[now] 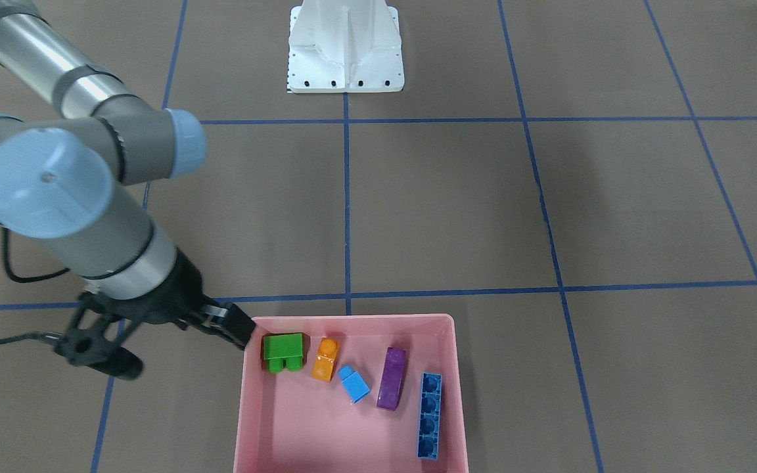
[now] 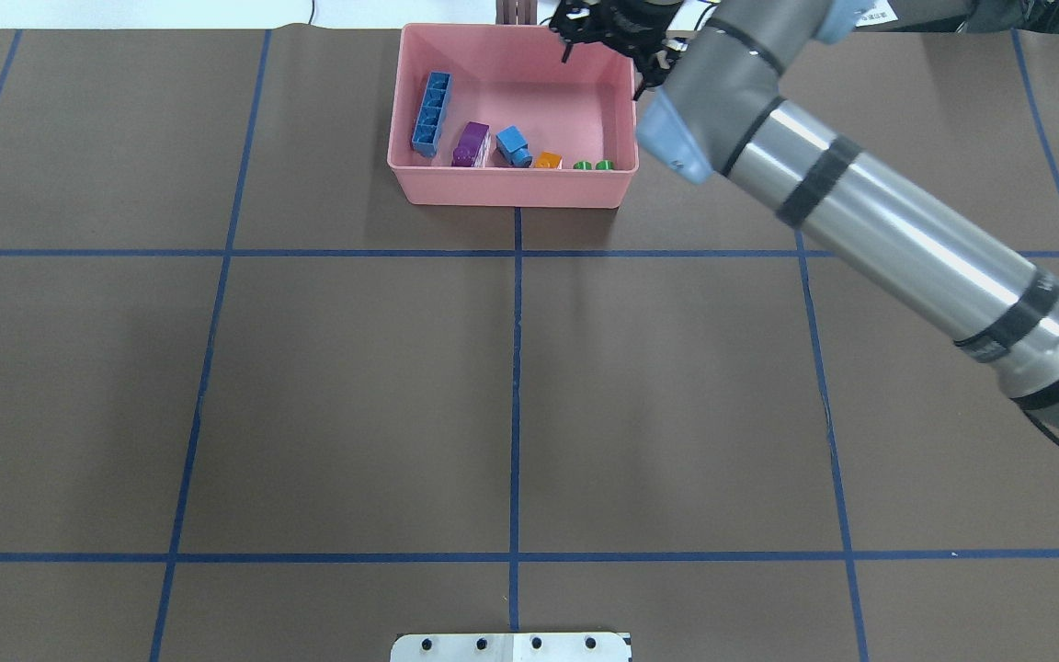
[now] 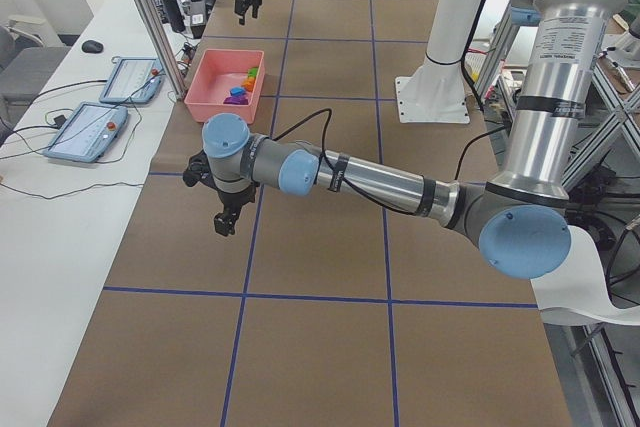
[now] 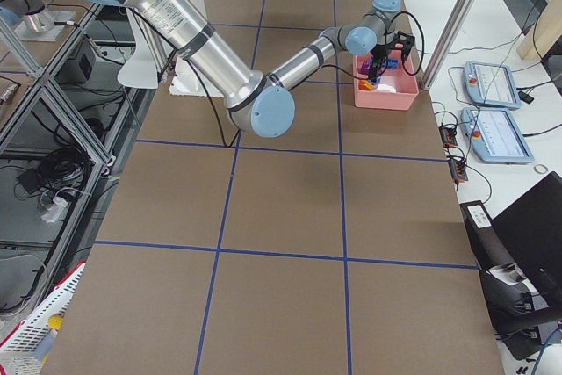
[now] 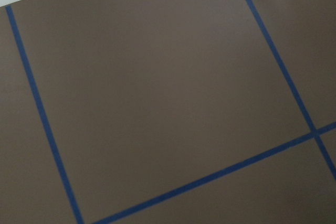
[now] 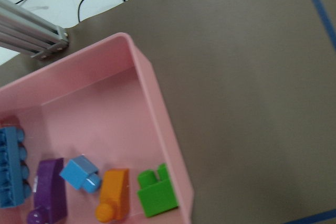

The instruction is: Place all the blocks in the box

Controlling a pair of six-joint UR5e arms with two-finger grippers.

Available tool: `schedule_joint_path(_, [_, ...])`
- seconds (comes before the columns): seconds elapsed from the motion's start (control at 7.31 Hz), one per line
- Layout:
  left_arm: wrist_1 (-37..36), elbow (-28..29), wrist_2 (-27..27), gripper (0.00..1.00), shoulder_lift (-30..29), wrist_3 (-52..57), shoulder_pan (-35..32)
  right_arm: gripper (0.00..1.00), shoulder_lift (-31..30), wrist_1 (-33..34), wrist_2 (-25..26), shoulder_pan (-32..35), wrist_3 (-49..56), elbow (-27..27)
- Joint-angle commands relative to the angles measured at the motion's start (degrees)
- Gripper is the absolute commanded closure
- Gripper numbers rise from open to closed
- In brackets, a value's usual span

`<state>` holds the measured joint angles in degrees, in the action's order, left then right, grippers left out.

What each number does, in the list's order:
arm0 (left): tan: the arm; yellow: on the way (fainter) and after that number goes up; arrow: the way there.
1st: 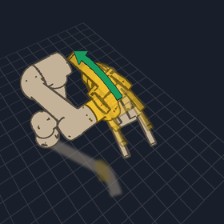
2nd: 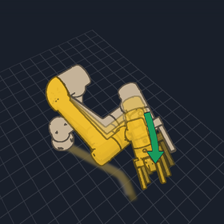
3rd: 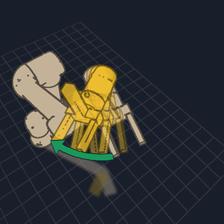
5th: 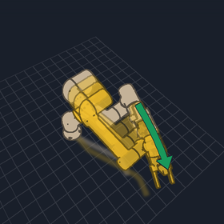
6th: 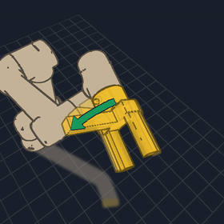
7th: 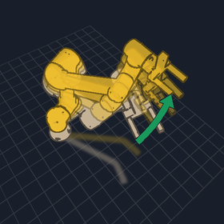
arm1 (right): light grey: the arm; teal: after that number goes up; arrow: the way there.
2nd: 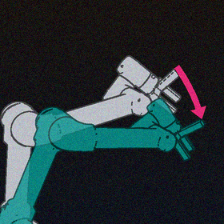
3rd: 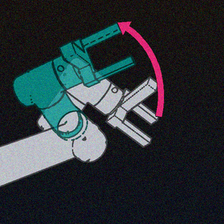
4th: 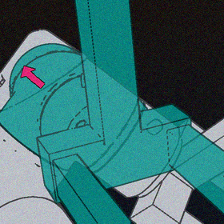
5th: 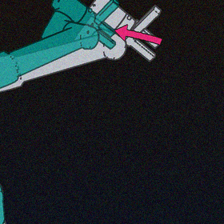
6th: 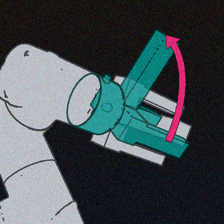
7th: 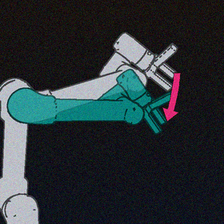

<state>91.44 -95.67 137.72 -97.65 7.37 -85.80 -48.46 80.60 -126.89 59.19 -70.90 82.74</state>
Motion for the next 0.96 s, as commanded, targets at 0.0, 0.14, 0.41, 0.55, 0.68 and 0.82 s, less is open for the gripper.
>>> schedule_joint_path(0.0, [-2.9, -1.1, -0.1, 0.0, 3.0, 1.4, -1.7, 0.0, -21.7, 4.9, -2.2, 7.0, 17.6, 18.2])
schedule_joint_path(0.14, [-5.3, -1.0, -0.3, 0.0, 3.7, 1.2, -2.1, 0.0, -31.3, 5.0, -2.8, 11.2, 26.9, 22.7])
schedule_joint_path(0.41, [-5.6, -1.5, -0.5, 0.0, 4.5, 1.1, -2.6, 0.0, -44.8, 5.0, -7.9, 22.7, 48.1, 24.1])
schedule_joint_path(0.55, [-5.7, -1.1, -0.7, 0.0, 4.6, 1.0, -3.0, 0.0, -48.3, 6.2, -7.9, 25.9, 56.8, 23.5])
schedule_joint_path(0.68, [-5.5, -0.8, -0.6, 0.0, 6.5, 1.1, -3.4, 0.0, -49.4, 10.9, -7.3, 28.8, 64.3, 23.0])
schedule_joint_path(0.82, [-5.7, -0.7, -0.6, 0.0, 6.8, 0.9, -3.5, 0.0, -49.2, 16.6, -7.1, 30.4, 70.9, 22.8])
